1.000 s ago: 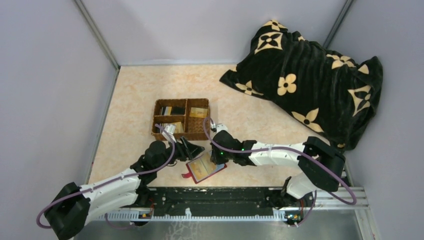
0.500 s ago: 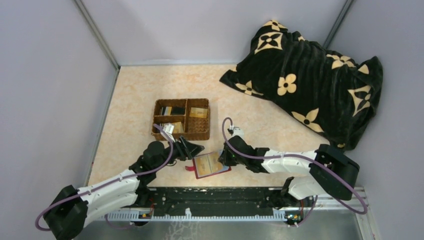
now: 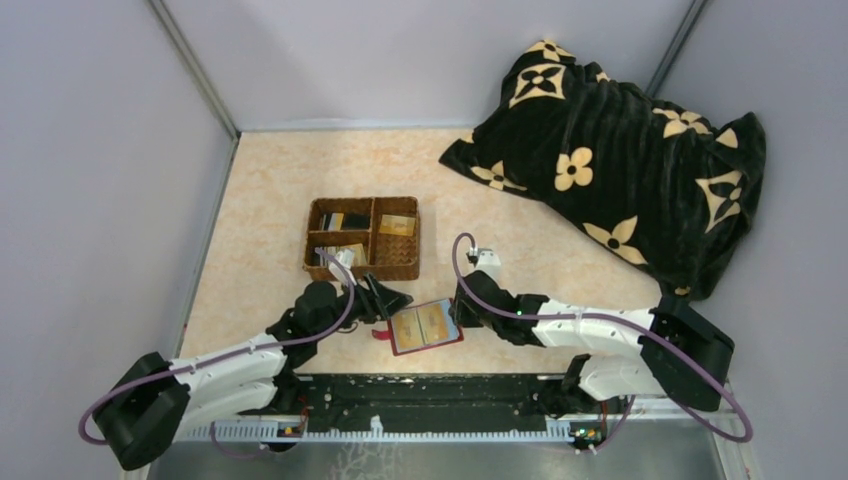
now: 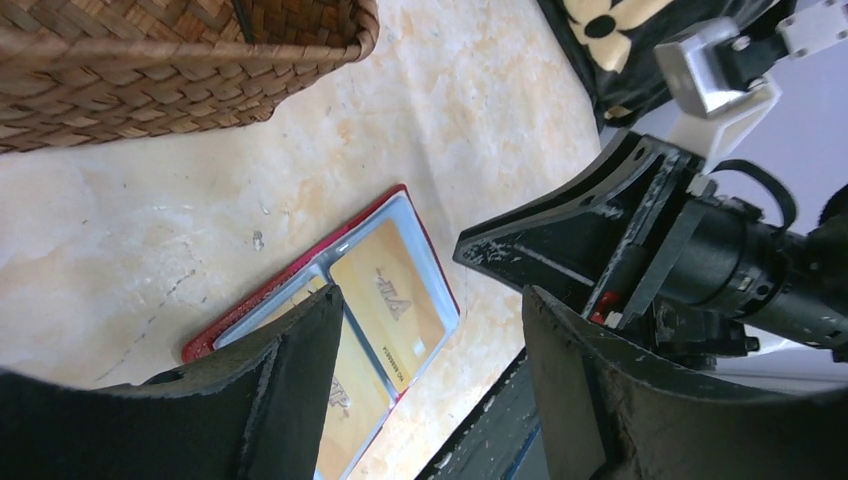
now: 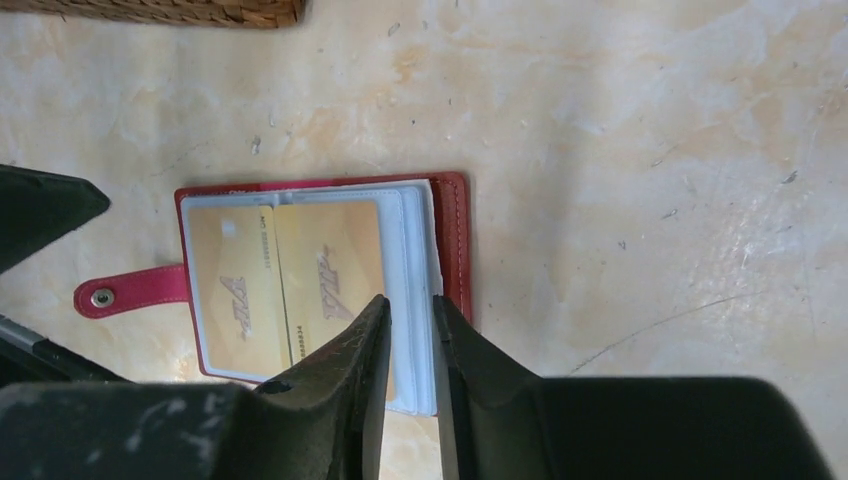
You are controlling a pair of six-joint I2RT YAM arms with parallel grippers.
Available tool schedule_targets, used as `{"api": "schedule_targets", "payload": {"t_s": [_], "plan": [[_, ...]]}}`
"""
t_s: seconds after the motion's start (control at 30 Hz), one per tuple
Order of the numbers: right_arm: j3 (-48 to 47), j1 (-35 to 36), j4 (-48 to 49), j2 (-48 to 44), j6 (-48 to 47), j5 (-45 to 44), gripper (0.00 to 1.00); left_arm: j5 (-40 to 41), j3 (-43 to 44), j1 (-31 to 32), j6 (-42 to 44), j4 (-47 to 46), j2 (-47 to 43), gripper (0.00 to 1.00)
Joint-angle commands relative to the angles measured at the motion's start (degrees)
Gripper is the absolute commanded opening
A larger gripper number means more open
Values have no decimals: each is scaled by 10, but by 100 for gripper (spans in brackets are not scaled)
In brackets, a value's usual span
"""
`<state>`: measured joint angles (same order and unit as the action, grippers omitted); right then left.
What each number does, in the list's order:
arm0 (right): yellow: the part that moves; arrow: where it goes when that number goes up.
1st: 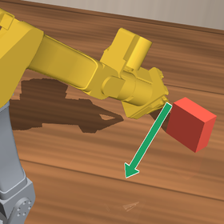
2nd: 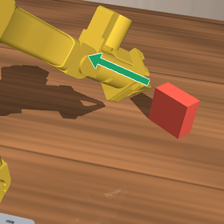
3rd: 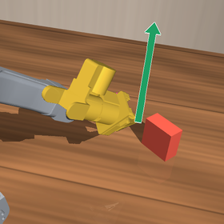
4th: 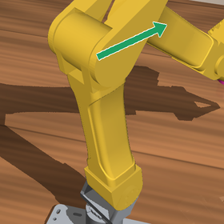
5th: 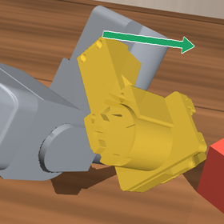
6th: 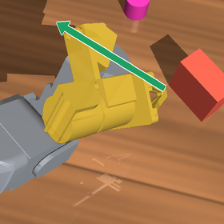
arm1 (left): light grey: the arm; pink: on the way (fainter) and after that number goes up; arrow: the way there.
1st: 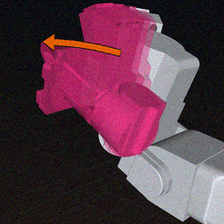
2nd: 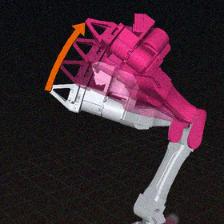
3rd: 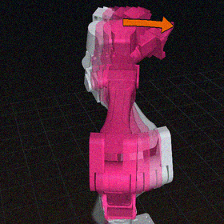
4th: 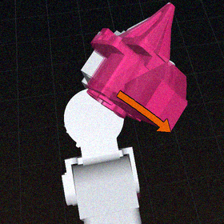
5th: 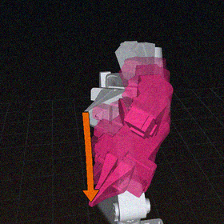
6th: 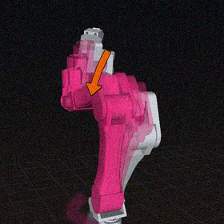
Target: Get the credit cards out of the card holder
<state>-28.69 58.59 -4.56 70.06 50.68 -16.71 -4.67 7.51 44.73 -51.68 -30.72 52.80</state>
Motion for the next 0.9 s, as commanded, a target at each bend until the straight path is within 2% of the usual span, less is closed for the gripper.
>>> {"api": "schedule_targets", "payload": {"t_s": [0.0, 0.2, 0.6, 0.87], "plan": [[-37, -3, -5, -9, -32, -33, 18, -10, 18, 11, -8, -40, 31, 72], [-39, -2, 28, 3, -41, -5, 0, -14, 11, 38, -32, -91, 80, 72], [-32, 0, 41, 39, -47, 19, 0, -2, 23, 75, -47, -129, 144, 72], [2, 0, 75, 55, -26, 38, 0, 9, 11, 82, -62, -117, 155, 72]]}}
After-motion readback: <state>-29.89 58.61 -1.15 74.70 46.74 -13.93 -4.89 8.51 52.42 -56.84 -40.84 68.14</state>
